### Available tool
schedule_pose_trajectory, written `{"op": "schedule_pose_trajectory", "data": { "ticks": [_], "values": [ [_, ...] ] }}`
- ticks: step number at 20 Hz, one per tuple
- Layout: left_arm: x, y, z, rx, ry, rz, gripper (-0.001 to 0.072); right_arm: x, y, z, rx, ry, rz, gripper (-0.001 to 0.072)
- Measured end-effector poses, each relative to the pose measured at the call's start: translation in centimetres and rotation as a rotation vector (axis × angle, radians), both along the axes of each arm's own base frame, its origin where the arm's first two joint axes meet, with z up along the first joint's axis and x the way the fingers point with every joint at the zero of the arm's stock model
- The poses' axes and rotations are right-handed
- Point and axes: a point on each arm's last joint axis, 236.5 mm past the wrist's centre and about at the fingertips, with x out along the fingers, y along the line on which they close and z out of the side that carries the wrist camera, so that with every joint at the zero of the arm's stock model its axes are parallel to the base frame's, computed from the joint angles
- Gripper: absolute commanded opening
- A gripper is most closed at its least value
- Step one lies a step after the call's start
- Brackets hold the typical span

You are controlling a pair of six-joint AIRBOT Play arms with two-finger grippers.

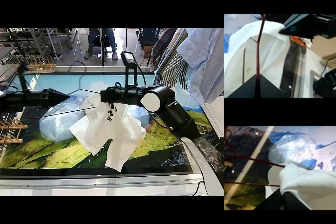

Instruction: Fold the clothes and pants, and hang the long-sleeved shirts on hangers.

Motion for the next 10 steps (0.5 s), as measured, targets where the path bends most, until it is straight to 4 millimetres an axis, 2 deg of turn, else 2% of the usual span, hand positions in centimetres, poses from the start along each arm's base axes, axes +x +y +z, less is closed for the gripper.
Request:
{"op": "schedule_pose_trajectory", "data": {
  "ticks": [4, 5, 6, 7, 8, 10],
  "values": [
    [0.3, -3.4, 0.5, -0.063, -0.015, -0.035, 0.0012, -4.9, 1.5, 2.0, -0.042, -0.004, 0.116, 0.004],
    [0.4, -3.9, 1.1, -0.114, -0.029, -0.049, 0.0012, -5.9, 1.4, 2.3, -0.066, -0.016, 0.144, 0.0171],
    [0.4, -4.1, 1.9, -0.173, -0.048, -0.068, 0.0012, -6.6, 1.2, 2.7, -0.093, -0.038, 0.17, 0.0341],
    [0.5, -4.1, 2.6, -0.234, -0.067, -0.083, 0.0012, -7.2, 0.9, 3.2, -0.128, -0.073, 0.201, 0.044],
    [0.2, -4.1, 3.3, -0.298, -0.085, -0.118, 0.0012, -7.5, 0.3, 3.7, -0.166, -0.115, 0.225, 0.0439],
    [-0.2, -3.7, 4.2, -0.408, -0.113, -0.169, 0.0012, -7.0, -2.1, 5.2, -0.278, -0.245, 0.234, 0.0443]
  ]
}}
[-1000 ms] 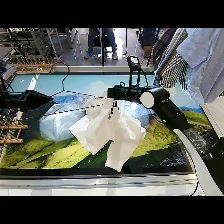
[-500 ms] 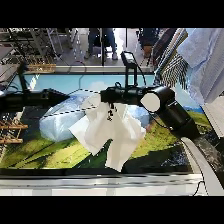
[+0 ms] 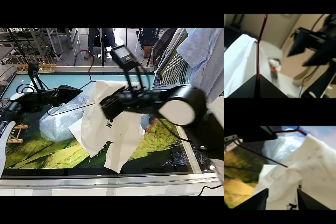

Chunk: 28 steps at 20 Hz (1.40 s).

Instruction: Fold the clothes and pants, and hang the long-sleeved shirts on hangers.

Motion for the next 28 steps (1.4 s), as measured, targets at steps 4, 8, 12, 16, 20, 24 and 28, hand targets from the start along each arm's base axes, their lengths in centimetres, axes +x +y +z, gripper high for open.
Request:
{"op": "schedule_pose_trajectory", "data": {
  "ticks": [4, 8, 12, 16, 20, 24, 28],
  "values": [
    [-0.3, 0.5, 0.0, -0.082, -0.023, -0.044, 0.0012, 3.2, -5.5, 3.0, -0.298, -0.344, 0.033, 0.0623],
    [-0.4, 0.7, 0.1, -0.11, -0.035, -0.056, 0.0013, 7.4, -5.5, 1.4, -0.53, -0.513, 0.13, 0.0704],
    [-0.5, 0.7, -0.1, -0.109, -0.039, -0.065, 0.0346, 11.2, -2.5, -2.3, -0.577, -0.562, 0.2, 0.0036],
    [2.8, 1.0, -0.4, -0.081, 0.01, 0.064, 0.072, 11.5, -1.4, -5.0, -0.583, -0.511, 0.251, 0.003],
    [6.1, 2.3, -1.1, 0.168, -0.001, 0.191, 0.072, 10.1, -1.8, -7.9, -0.601, -0.386, 0.296, 0.0028],
    [8.6, 5.1, 2.4, 0.378, -0.032, 0.344, 0.0714, 9.2, -2.6, -10.7, -0.622, -0.282, 0.306, 0.0028],
    [9.0, 7.9, 2.8, 0.537, 0.221, 0.505, 0.0617, 10.3, -4.2, -10.9, -0.597, -0.23, 0.175, 0.0028]
  ]
}}
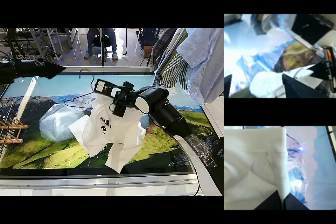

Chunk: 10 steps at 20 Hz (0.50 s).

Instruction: Fold the clothes and pants, and hang the long-sleeved shirts on hangers.

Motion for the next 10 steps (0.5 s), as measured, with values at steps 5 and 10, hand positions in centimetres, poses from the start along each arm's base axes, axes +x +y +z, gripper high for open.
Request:
{"op": "schedule_pose_trajectory", "data": {
  "ticks": [5, 10],
  "values": [
    [-4.1, -1.5, -8.4, 0.007, 0.53, 0.085, 0.0569, 2.1, -4.6, 2.8, 0.085, -0.062, -0.231, 0.0028],
    [-5.8, -9.7, -13.8, -0.115, 0.787, 0.068, 0.0543, 1.5, -6.3, 7.8, 0.139, -0.174, -0.259, 0.0028]
  ]
}}
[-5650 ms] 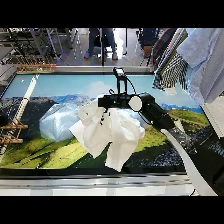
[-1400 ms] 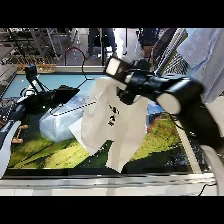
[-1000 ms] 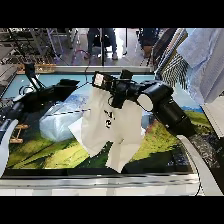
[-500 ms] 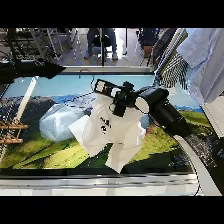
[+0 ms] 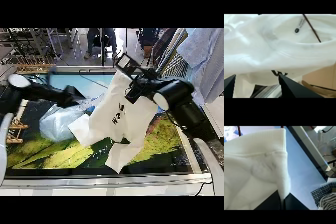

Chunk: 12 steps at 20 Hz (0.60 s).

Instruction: Fold the clothes and pants, and hang the long-sleeved shirts on hangers.

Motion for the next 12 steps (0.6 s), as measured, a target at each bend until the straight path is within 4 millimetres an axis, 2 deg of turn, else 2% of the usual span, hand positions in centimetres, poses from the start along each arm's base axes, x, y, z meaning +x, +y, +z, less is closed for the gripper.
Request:
{"op": "schedule_pose_trajectory", "data": {
  "ticks": [3, 5, 8, 10, 12],
  "values": [
    [0.8, -4.3, -1.2, -0.087, 0.07, 0.058, 0.0543, -0.4, -0.5, 1.3, -0.014, -0.033, 0.01, 0.0028],
    [1.5, -6.5, -1.2, -0.171, 0.102, 0.087, 0.0543, -0.6, -0.5, 1.6, -0.017, -0.04, 0.016, 0.0028],
    [2.8, -8.2, -0.5, -0.286, 0.107, 0.112, 0.0544, -1.1, 0.0, 1.7, -0.033, -0.04, 0.038, 0.0028],
    [3.2, -8.6, 0.0, -0.329, 0.098, 0.114, 0.0583, -1.4, 0.6, 1.7, -0.047, -0.041, 0.061, 0.0028],
    [3.5, -8.8, 0.0, -0.349, 0.091, 0.12, 0.0582, -1.6, 1.1, 1.7, -0.055, -0.047, 0.079, 0.0028]
  ]
}}
